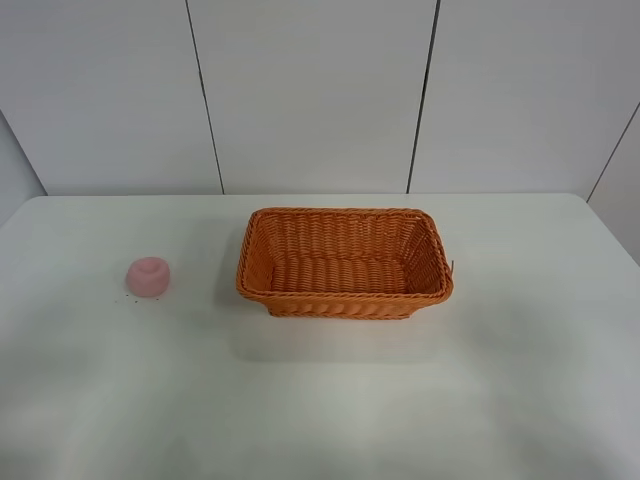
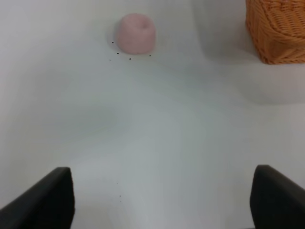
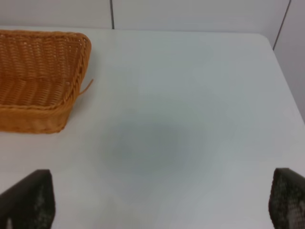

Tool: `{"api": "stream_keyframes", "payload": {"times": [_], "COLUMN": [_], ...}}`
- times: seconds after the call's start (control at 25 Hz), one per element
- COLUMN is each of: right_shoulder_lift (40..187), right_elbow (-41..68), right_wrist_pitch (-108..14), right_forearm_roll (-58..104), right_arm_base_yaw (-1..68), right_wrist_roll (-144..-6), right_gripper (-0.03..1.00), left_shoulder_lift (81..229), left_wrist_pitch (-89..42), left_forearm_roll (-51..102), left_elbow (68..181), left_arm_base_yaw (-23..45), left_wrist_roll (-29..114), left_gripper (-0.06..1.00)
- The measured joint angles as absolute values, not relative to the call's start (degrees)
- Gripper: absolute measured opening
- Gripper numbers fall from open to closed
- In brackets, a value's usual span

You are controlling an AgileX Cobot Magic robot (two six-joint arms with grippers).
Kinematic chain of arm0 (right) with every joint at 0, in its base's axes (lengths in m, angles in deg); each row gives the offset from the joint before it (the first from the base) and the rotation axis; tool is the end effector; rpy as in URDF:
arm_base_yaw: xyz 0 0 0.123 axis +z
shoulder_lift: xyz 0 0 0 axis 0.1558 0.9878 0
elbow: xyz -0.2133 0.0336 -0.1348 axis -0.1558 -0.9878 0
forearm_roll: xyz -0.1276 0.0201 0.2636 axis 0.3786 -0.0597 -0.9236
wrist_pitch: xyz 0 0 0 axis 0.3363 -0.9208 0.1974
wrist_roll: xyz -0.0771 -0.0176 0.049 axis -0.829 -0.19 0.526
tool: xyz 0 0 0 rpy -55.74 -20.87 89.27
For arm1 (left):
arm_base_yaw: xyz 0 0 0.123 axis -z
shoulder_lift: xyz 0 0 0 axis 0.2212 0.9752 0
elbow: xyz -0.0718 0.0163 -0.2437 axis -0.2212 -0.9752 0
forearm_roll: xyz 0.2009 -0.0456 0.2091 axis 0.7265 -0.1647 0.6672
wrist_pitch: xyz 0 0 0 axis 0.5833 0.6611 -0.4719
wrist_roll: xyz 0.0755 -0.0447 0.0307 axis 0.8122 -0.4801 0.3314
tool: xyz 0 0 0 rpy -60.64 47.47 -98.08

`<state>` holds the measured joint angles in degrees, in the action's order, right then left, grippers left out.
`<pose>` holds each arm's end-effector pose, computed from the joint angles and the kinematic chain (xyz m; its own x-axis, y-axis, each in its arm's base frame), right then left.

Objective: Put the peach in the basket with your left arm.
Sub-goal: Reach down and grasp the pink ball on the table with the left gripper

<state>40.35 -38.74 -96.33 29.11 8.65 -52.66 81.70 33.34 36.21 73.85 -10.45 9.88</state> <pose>0.0669 0.0022 0.2976 -0.4211 0.0048 -0.9070 -0.0189 0.9997 0.0141 0.0637 -0.0070 0.2983 -0.4448 0.0131 -0.8955 0.0806 0.9964 -0.0254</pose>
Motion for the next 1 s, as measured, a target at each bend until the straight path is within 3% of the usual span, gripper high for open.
{"api": "stream_keyframes", "payload": {"times": [0.48, 1.0], "right_shoulder_lift": [40.4, 40.4], "right_elbow": [-38.7, -38.7], "right_wrist_pitch": [-96.3, -96.3], "right_forearm_roll": [29.1, 29.1], "right_arm_base_yaw": [8.6, 8.6], "right_wrist_roll": [-52.7, -52.7], "right_gripper": [0.69, 0.69], "left_shoulder_lift": [86.4, 144.2], "left_wrist_pitch": [30.7, 14.3], "left_forearm_roll": [36.4, 36.2], "left_elbow": [77.3, 94.9], "left_arm_base_yaw": [-10.5, -10.5], "left_wrist_roll": [9.9, 9.9], "left_gripper": [0.78, 0.78]}}
